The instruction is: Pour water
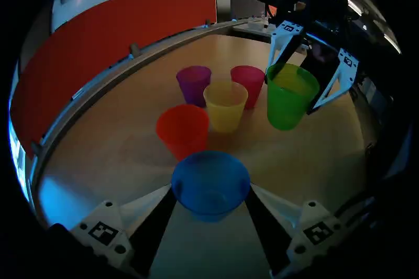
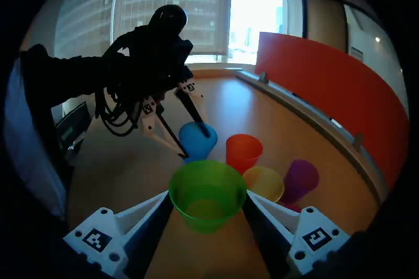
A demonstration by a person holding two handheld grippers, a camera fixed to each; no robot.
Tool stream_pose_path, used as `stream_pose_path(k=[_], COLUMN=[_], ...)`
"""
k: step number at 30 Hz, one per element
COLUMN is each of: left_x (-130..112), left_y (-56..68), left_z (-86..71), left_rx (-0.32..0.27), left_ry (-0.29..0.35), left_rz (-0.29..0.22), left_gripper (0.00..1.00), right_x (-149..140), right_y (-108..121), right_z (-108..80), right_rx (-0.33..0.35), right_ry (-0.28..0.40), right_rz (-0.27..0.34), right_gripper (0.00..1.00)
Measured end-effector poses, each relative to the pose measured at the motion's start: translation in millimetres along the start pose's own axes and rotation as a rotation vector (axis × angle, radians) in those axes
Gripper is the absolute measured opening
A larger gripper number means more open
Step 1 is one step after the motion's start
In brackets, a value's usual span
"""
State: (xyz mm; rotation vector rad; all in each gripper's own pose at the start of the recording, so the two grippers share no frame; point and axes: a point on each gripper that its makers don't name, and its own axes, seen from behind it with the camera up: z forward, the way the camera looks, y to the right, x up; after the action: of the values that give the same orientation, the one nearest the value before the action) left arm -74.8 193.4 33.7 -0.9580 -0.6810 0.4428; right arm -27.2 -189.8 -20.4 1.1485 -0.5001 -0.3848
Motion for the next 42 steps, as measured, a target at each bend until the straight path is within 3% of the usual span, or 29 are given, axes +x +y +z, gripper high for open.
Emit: stream_pose_path(k=[30,34,42], left_x=[-29,-32,-37], left_y=[5.1,5.9,5.4], left_z=[2.8,0.6,-5.1], left_rx=[-0.019,-0.017,-0.007], left_ry=[-0.033,-0.04,-0.064], left_rz=[-0.028,-0.025,-0.03], left_gripper=[0.87,0.97,0.97], right_x=[-11,-17,-30], right_y=[-4,-5,-6], right_z=[11.7,15.3,22.8], right_rx=[0.0,-0.001,0.001], right_ry=[-0.02,-0.024,-0.035], right_rz=[0.009,0.019,0.043], right_gripper=[0.91,0.91,0.91])
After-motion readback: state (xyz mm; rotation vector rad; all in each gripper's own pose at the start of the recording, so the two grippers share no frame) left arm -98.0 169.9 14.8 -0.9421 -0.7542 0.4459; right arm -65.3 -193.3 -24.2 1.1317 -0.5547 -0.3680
